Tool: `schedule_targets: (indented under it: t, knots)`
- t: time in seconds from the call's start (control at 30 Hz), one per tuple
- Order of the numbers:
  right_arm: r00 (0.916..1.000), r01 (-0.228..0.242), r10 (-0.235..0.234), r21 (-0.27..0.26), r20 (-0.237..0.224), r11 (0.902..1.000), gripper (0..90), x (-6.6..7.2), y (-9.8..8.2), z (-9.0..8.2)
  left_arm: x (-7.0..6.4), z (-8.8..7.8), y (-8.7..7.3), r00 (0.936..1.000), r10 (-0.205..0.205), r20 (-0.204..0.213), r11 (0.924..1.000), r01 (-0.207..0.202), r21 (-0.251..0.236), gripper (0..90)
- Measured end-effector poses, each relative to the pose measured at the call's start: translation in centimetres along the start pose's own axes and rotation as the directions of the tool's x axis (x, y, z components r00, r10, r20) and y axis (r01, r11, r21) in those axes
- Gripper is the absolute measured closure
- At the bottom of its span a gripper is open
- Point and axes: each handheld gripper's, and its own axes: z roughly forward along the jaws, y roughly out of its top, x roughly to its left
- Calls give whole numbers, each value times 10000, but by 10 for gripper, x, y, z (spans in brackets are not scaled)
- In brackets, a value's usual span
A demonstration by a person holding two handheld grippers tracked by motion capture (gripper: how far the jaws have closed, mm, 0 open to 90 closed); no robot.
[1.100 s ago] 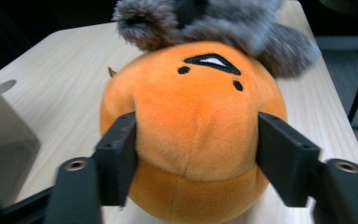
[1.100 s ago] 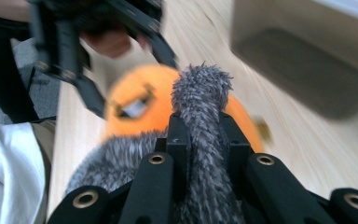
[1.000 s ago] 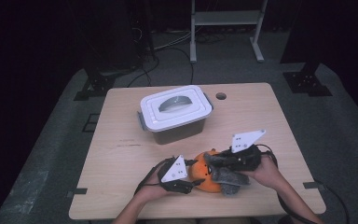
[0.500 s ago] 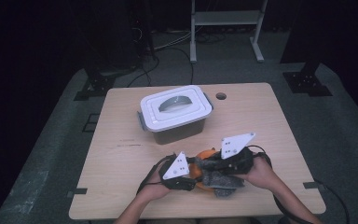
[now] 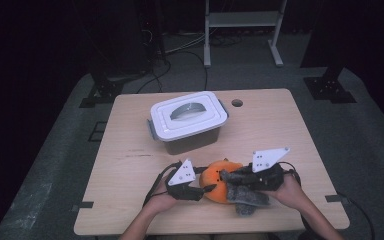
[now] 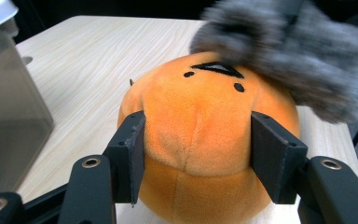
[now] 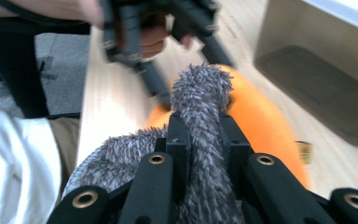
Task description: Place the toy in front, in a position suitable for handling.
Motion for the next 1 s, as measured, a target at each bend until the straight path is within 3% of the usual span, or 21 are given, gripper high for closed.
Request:
schedule_targets:
  t: [0.1,0.27,0.37,0.47,0.57,0.63,0.83,1.0]
  knots:
    - [9999,123,-122,169,-56,9998,775,6,-7,2,4,-2,-4,9995,-331,-12,9995,331,-19,400]
    - [9992,-396,394,313,81,9987,776,-1,-25,-3,6,-2,-6,9990,-442,0,9990,442,-31,398]
    - [9976,-646,645,59,262,9979,776,-4,-26,-8,7,-2,-7,9989,-465,17,9989,465,65,399]
    - [9991,-383,385,-109,185,9992,776,-2,-15,-3,8,-3,-8,9987,-501,-72,9987,501,106,396]
    - [10000,-64,64,63,52,10000,775,0,-10,5,10,-5,-11,9983,-561,-154,9983,563,178,393]
    - [9998,-164,164,33,-72,9999,775,1,-13,6,11,-7,-14,9980,-614,-143,9980,616,149,390]
    - [9961,-880,880,-126,21,9960,774,-3,-33,-7,9,-7,-16,10000,58,-16,9998,-58,166,382]
    - [9905,-1287,1311,-569,409,9900,772,-19,-28,-14,8,-8,-18,9994,279,225,9996,-280,45,364]
